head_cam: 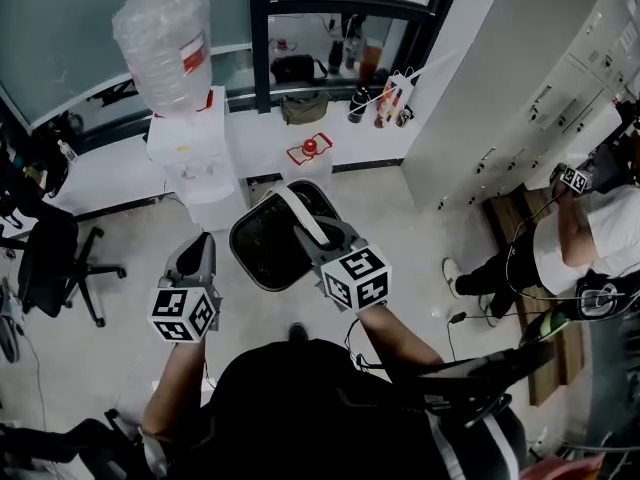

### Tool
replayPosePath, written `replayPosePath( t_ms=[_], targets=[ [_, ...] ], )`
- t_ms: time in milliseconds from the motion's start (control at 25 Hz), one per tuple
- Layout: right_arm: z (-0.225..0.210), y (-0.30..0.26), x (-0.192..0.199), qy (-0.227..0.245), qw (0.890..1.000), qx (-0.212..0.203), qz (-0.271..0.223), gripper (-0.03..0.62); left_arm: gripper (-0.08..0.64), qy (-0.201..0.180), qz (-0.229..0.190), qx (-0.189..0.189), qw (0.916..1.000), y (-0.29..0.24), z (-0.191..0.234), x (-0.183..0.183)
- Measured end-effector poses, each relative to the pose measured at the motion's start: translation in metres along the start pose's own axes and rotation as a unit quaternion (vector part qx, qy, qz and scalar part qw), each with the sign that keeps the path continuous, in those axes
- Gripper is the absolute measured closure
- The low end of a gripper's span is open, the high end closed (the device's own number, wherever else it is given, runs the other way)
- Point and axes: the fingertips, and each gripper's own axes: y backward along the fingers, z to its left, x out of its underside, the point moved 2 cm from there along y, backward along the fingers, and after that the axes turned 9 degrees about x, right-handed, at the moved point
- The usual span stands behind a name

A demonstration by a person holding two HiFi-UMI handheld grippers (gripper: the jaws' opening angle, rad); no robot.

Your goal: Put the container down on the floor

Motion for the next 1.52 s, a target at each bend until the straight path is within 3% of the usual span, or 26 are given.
replayPosePath(
  t_ms=[200,600,1520],
  targets=[
    [-0.028,-0.008,-0.003,0.005,1.0,-0.002,-0.003,0.52,0.549,-0.001,0.007,-0.009,0.9999,-0.024,-0.001,0.0],
    [-0.053,-0.035,-0.002,0.005,1.0,0.013,0.005,0.522,0.549,0.004,0.013,0.008,0.9999,-0.058,0.005,0.007],
    [-0.078,-0.166,-0.007,-0.019,0.995,0.091,0.026,0.521,0.549,-0.004,0.038,0.104,0.9938,-0.169,0.112,0.005]
  ],
)
